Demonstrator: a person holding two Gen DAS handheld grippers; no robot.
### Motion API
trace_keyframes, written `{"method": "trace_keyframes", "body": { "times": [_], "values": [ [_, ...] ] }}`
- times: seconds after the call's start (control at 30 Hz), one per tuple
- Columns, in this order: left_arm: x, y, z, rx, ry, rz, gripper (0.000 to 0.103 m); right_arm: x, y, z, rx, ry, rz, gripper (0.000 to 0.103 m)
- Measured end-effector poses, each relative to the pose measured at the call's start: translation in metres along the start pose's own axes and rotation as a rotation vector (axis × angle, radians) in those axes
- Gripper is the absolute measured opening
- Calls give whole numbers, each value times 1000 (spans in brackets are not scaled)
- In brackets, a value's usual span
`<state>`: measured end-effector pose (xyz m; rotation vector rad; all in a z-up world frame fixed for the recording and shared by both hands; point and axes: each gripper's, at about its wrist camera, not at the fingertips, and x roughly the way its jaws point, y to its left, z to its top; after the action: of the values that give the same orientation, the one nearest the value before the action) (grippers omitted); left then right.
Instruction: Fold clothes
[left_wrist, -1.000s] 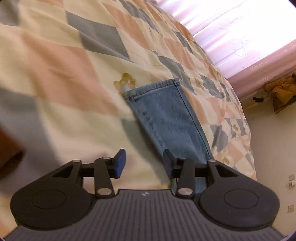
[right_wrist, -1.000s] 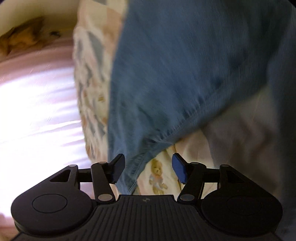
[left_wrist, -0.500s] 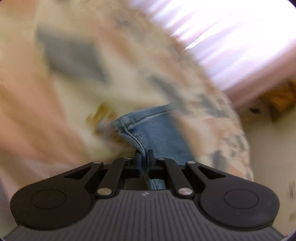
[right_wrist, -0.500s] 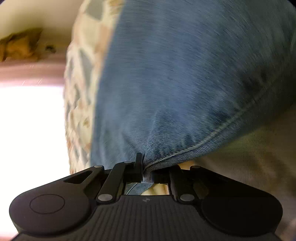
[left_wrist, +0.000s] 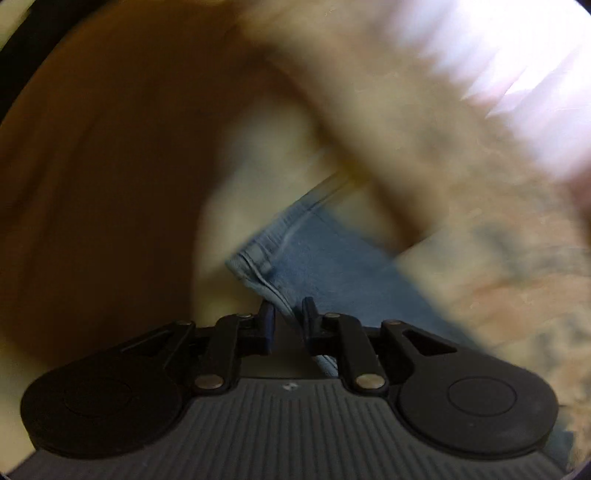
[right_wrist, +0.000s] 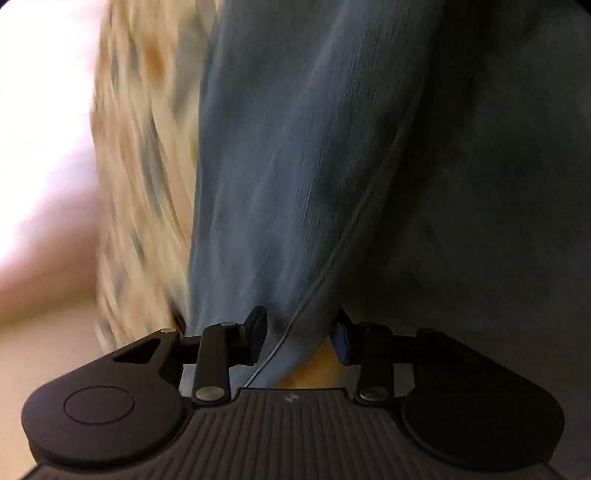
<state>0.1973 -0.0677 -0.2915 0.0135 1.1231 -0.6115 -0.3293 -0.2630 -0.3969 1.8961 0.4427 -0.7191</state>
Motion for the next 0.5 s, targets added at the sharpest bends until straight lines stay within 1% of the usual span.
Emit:
{"method": "trace_keyframes", "body": {
  "times": [0.03, 0.1, 0.13, 0.17, 0.2, 0.23, 0.27, 0.3, 0.33, 0.37, 0.4, 0.43, 0.5],
  "values": [
    [0, 3, -11, -13, 16, 32, 6, -9, 1, -1, -59, 28, -15, 42],
    [0, 9, -32, -38, 49, 96, 6, -40, 10, 12, -201, 30, -16, 42],
    [0, 12, -43, -50, 65, 129, 8, -62, 17, 23, -280, -2, -17, 43],
    [-3, 7, -49, -41, 65, 146, 8, -86, 29, 38, -352, -40, -28, 44],
    [-9, -7, -50, -6, 52, 138, 9, -111, 38, 57, -443, -93, -54, 47],
    [-13, -23, -50, 26, 45, 123, 15, -133, 46, 77, -515, -150, -85, 52],
    [-17, -40, -51, 61, 35, 109, 18, -155, 54, 108, -570, -213, -123, 56],
    [-21, -60, -53, 100, 22, 98, 18, -177, 62, 138, -620, -272, -159, 67],
    [-24, -79, -56, 139, 8, 87, 20, -195, 65, 161, -650, -308, -190, 70],
    [-27, -96, -59, 170, -3, 73, 24, -213, 66, 184, -678, -346, -217, 70],
    [-30, -112, -64, 188, -9, 57, 26, -229, 67, 208, -709, -376, -240, 72],
    [-30, -132, -70, 202, -11, 40, 29, -238, 68, 234, -748, -364, -244, 74],
    [-30, -162, -87, 218, -7, 24, 30, -244, 71, 273, -809, -325, -270, 75]
  ]
}}
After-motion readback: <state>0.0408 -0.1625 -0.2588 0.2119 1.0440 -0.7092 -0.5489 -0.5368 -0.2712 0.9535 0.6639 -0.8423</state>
